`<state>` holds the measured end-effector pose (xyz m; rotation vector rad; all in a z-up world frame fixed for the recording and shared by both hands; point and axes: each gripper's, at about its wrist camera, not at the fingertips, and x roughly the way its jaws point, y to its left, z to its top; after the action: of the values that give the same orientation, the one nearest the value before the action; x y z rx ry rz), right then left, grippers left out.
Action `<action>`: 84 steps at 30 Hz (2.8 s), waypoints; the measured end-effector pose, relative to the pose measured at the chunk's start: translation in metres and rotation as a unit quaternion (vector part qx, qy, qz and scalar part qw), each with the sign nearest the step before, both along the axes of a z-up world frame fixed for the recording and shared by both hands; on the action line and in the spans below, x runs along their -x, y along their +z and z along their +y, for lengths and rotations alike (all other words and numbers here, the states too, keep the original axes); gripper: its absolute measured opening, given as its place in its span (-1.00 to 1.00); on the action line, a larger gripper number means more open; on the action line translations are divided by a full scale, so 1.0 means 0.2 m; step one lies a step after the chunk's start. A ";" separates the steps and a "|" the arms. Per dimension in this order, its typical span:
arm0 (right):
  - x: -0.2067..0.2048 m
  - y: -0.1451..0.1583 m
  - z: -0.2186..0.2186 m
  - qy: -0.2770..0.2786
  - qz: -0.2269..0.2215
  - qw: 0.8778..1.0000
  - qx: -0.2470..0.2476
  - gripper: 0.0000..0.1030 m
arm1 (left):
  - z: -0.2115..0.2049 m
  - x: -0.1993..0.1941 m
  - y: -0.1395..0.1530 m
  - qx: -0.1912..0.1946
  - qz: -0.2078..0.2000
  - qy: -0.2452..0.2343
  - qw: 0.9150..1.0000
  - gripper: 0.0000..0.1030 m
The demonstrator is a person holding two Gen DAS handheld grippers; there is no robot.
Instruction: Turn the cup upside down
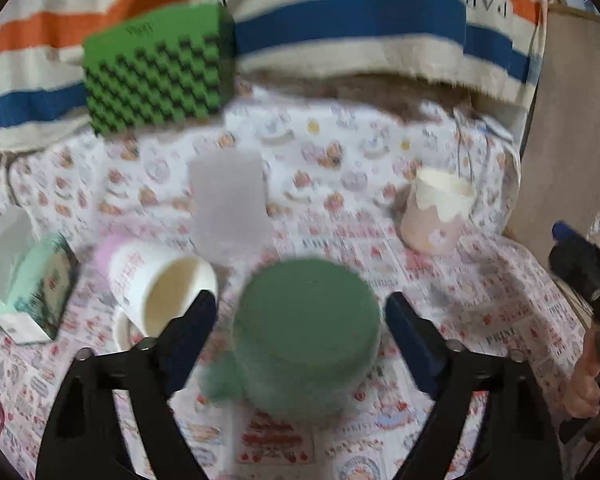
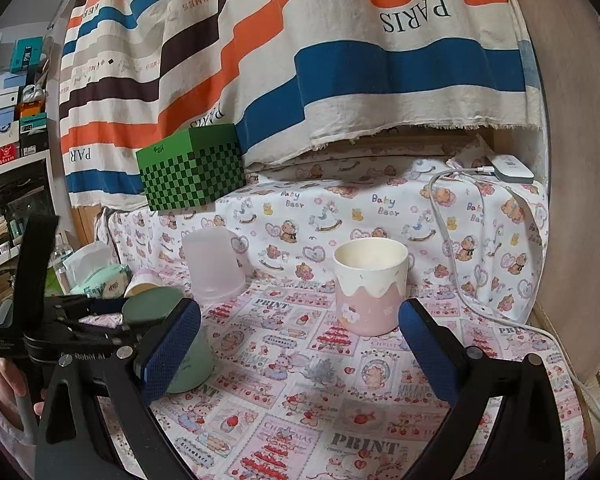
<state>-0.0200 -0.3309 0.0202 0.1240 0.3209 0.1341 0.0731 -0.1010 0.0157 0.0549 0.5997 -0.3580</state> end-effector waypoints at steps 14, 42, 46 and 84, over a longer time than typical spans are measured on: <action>0.00 -0.05 0.11 0.023 0.004 1.000 0.017 0.97 | 0.44 0.38 0.01 0.031 -0.117 0.046 0.992 1.00; 0.05 -0.08 0.22 0.037 -0.027 0.997 0.063 1.00 | 0.46 0.49 -0.08 0.005 -0.146 0.091 0.985 1.00; 0.05 -0.08 0.22 0.038 -0.026 0.997 0.065 1.00 | 0.46 0.48 -0.08 0.005 -0.145 0.095 0.985 1.00; 0.04 -0.08 0.22 0.037 -0.026 0.997 0.066 1.00 | 0.48 0.47 -0.09 0.004 -0.145 0.102 0.984 1.00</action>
<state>-0.0289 -0.2865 0.0039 -0.0222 0.2818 0.1895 -0.0216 -0.0047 -0.0014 0.0373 0.3107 -0.1493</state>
